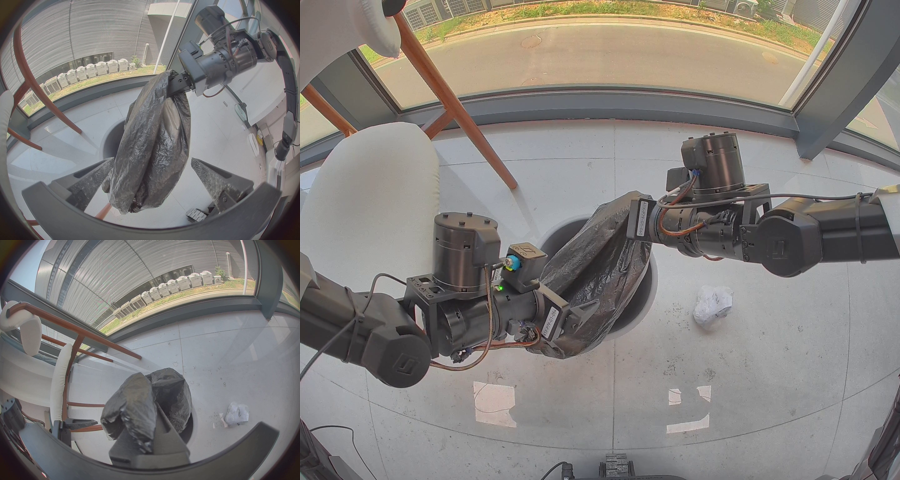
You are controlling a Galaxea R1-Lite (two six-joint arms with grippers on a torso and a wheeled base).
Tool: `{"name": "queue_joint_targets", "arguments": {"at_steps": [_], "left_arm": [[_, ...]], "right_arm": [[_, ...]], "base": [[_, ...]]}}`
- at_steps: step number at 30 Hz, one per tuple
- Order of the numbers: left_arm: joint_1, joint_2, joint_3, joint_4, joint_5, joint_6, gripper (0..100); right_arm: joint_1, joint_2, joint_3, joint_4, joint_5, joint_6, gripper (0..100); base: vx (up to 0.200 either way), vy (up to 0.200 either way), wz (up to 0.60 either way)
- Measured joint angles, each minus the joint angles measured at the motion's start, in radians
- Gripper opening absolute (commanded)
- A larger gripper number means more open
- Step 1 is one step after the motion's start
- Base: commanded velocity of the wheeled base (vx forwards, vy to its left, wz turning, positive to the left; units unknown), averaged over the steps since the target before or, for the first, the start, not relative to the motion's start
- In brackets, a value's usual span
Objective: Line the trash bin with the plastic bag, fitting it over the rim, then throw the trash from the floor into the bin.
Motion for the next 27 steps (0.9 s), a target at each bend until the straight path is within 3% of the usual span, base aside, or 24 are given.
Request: {"name": "queue_joint_targets", "arguments": {"at_steps": [17,18,27], "left_arm": [[0.074,0.115,-0.143,-0.003,-0.001,0.000,100],[0.076,0.124,-0.148,-0.004,-0.002,-0.001,0],[0.078,0.177,-0.197,-0.022,0.000,-0.020,0]], "right_arm": [[0.001,-0.061,0.068,-0.002,0.000,-0.001,0],[0.003,-0.063,0.067,-0.002,0.000,-0.002,0],[0.006,-0.068,0.071,-0.002,0.000,-0.004,0]], "base": [[0.000,0.000,0.00],[0.000,0.000,0.00],[0.000,0.000,0.00]]}}
